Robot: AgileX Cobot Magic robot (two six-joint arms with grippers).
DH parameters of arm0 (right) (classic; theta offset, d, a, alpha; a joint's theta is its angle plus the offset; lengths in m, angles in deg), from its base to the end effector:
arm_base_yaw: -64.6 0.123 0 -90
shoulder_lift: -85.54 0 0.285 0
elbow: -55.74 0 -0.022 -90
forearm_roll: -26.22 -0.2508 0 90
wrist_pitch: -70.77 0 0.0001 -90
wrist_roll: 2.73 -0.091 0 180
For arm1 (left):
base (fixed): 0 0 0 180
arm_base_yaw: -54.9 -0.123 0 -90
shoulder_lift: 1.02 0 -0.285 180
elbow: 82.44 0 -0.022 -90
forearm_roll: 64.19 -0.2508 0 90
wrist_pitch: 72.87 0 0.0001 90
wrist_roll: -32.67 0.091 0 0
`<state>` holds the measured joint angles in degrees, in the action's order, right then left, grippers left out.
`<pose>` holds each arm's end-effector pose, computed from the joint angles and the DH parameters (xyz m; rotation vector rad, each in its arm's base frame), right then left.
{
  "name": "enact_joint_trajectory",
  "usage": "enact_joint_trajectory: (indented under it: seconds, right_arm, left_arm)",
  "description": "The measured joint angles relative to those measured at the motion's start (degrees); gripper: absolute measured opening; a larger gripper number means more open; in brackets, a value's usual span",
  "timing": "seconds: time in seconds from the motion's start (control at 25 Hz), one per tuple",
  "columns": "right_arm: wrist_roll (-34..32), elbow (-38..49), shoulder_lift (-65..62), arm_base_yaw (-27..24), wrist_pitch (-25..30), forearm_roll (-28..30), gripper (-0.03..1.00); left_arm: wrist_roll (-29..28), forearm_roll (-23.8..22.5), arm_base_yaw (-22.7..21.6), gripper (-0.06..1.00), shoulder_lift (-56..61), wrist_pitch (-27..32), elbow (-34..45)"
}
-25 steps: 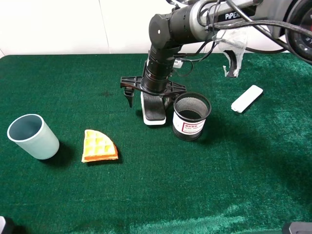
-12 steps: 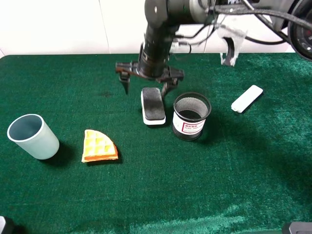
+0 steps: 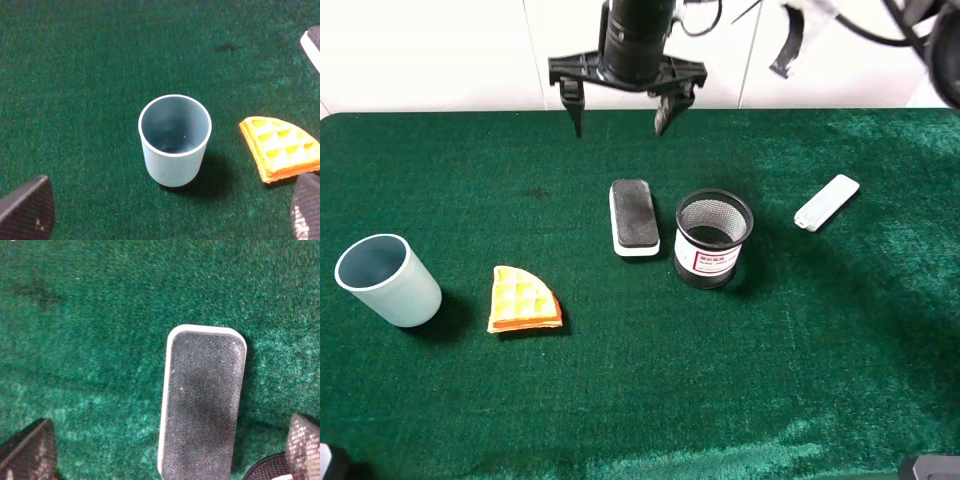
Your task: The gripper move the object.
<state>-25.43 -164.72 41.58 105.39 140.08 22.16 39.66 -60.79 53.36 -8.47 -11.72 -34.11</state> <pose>0.3599 0.3185 0.2307 -0.4385 2.9068 0.2922 -0.0064 -0.0049 0.2780 0.1003 2.0370 0.0223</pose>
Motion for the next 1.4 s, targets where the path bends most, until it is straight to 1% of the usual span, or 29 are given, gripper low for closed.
enact_joint_trajectory:
  seconds: [0.36,0.6,0.72,0.96,1.12,1.4]
  right_arm:
    - [7.12,0.94,-8.35,0.0,0.24,0.92,0.7]
    - [11.27,8.81,-17.44,0.0,0.29,4.58,0.7]
    - [12.07,13.55,-22.64,0.0,0.34,6.59,0.7]
    - [13.82,21.6,-33.18,0.0,0.4,8.06,0.7]
    - [14.22,25.15,-39.39,0.0,0.4,9.81,0.7]
    - [14.24,30.18,-48.47,0.0,0.45,10.71,0.7]
  left_arm:
    - [0.0,0.0,0.0,0.95,0.0,0.0,0.0]
    - [0.0,0.0,0.0,0.95,0.0,0.0,0.0]
    - [0.0,0.0,0.0,0.95,0.0,0.0,0.0]
    - [0.0,0.0,0.0,0.95,0.0,0.0,0.0]
    - [0.0,0.0,0.0,0.95,0.0,0.0,0.0]
    - [0.0,0.0,0.0,0.95,0.0,0.0,0.0]
